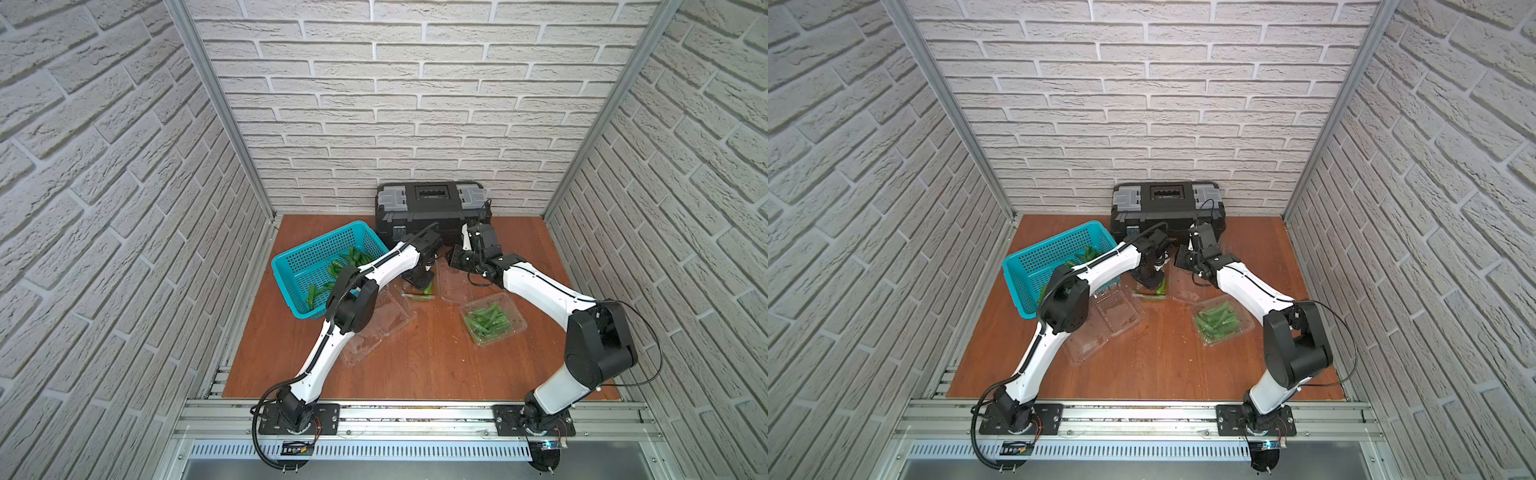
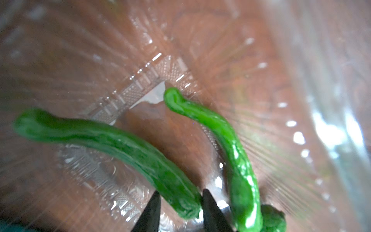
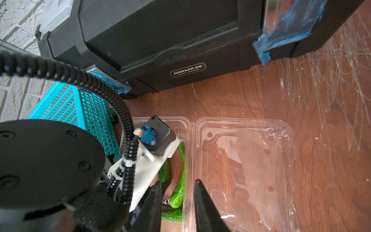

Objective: Take small green peppers out of containers
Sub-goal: Pick up the green pepper from the packing box, then place the green pepper in the basket.

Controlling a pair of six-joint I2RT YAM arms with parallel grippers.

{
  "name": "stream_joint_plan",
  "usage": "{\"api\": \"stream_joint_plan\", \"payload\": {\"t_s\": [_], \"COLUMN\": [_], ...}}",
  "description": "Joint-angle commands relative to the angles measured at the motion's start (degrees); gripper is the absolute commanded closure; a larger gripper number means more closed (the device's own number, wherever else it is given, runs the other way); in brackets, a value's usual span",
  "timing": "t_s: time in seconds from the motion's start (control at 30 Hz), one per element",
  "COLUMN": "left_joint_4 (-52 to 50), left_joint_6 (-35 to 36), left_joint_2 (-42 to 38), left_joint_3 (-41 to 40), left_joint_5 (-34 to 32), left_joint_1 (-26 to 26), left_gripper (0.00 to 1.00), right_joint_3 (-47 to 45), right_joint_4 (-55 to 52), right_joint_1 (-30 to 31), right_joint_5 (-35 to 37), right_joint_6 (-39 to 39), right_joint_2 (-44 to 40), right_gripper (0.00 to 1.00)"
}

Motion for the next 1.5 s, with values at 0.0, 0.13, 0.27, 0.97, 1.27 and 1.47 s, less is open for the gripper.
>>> {"api": "stream_joint_plan", "payload": {"t_s": [0.0, 0.13, 0.27, 0.97, 1.27, 1.47], "left_joint_4": [-1.5, -1.3, -0.7, 39.6, 37.5, 37.9], "left_joint_6": [1.1, 1.5, 1.6, -28.0, -42.6, -43.1], "left_joint_2": [1.1, 1.1, 0.3, -41.2, -45.0, -43.8], "left_joint_3": [1.3, 1.2, 0.8, -43.7, -55.4, -54.5], "left_joint_5": [0.8, 0.8, 0.6, -13.4, -14.9, -14.6], "left_joint_1": [-0.4, -0.4, -0.4, 14.8, 25.1, 24.5], "left_gripper": [0.72, 0.8, 0.94, 1.0, 0.13, 0.09], "right_joint_3": [0.4, 0.4, 0.4, 7.8, 14.6, 18.4], "right_joint_4": [0.4, 0.1, -0.1, -12.6, -21.1, -24.4], "right_joint_1": [-0.2, -0.2, -0.3, 10.2, 12.5, 12.7], "right_joint_5": [0.7, 0.7, 0.5, -2.9, 1.9, 4.6], "right_joint_6": [-0.5, -0.5, -0.3, -10.3, -12.4, -11.8], "right_joint_2": [-2.0, -2.0, -1.8, 7.1, 14.7, 19.1], "right_gripper": [0.71, 0.71, 0.71, 0.7, 0.69, 0.67]}}
